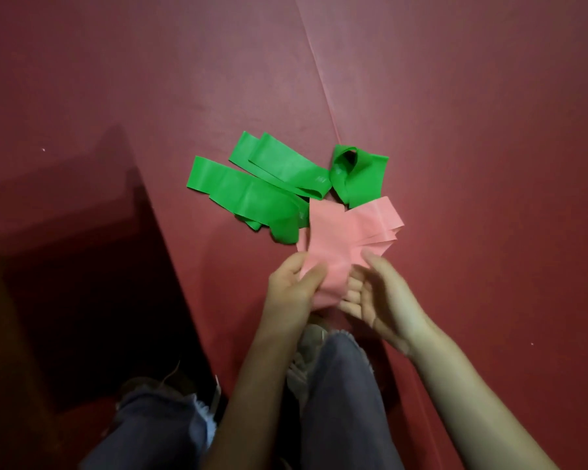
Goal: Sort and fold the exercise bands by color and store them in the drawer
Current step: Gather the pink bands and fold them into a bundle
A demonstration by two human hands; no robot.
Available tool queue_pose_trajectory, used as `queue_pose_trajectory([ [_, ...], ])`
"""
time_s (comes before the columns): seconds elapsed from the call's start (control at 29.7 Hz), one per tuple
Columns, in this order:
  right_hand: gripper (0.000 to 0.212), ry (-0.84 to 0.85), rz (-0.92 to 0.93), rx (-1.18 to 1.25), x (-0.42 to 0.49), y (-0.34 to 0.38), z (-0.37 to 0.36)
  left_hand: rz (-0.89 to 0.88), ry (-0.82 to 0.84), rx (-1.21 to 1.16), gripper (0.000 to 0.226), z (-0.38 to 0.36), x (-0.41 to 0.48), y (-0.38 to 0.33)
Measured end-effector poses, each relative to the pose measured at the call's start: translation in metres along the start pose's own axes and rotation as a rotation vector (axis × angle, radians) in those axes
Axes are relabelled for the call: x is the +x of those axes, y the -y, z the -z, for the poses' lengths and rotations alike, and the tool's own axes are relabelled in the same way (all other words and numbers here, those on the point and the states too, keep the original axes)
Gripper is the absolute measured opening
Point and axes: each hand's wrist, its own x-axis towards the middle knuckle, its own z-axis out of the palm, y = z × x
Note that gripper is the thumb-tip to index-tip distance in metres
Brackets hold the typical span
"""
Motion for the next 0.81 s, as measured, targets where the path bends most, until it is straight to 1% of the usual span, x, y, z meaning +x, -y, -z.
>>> queue_pose_trajectory([
  [0.07,0.033,-0.004,0.055,0.142,0.005,0.011,-0.001,0.007,0.063,0.055,0.022,-0.004,0.0,0.001],
  [0.13,0.027,-0.071,0.129,0.207,0.014,0.023,-0.004,0.033,0.11,0.051,0.026,-0.007,-0.002,0.003],
  [0.2,0.022,-0.124,0.188,0.19,0.023,0.035,-0.01,0.063,0.114,0.069,0.03,-0.007,-0.003,0.003],
  [0.27,0.017,-0.154,0.267,0.152,0.03,0.041,-0.011,0.1,0.098,0.086,0.028,-0.005,-0.002,0.003],
  [0.34,0.017,-0.121,0.357,0.084,0.027,0.043,-0.015,0.143,0.064,0.053,0.022,-0.004,-0.001,0.003],
  [0.37,0.019,-0.079,0.389,0.043,0.023,0.044,-0.018,0.159,0.053,-0.001,0.019,-0.003,-0.001,0.003],
  [0.4,0.02,-0.037,0.401,-0.005,0.019,0.041,-0.021,0.173,0.061,-0.063,0.019,-0.002,0.0,0.004],
  [0.47,0.02,0.027,0.39,-0.114,0.01,0.033,-0.025,0.191,0.093,-0.164,0.038,0.0,-0.001,0.002],
  [0.5,0.019,0.05,0.381,-0.159,0.006,0.028,-0.026,0.187,0.075,-0.22,0.043,0.001,0.0,-0.002],
  [0.61,0.017,0.143,0.346,-0.22,-0.002,0.009,-0.024,0.114,0.012,-0.372,0.04,0.004,0.002,-0.009],
  [0.67,0.021,0.175,0.301,-0.319,-0.005,-0.004,-0.022,0.067,-0.039,-0.325,0.032,0.004,0.001,-0.012],
  [0.74,0.033,0.175,0.28,-0.444,-0.004,-0.014,-0.019,0.005,-0.096,-0.248,0.026,0.005,0.002,-0.008],
  [0.81,0.045,0.136,0.303,-0.526,-0.002,-0.018,-0.015,-0.034,-0.153,-0.171,0.026,0.006,0.003,-0.005],
])
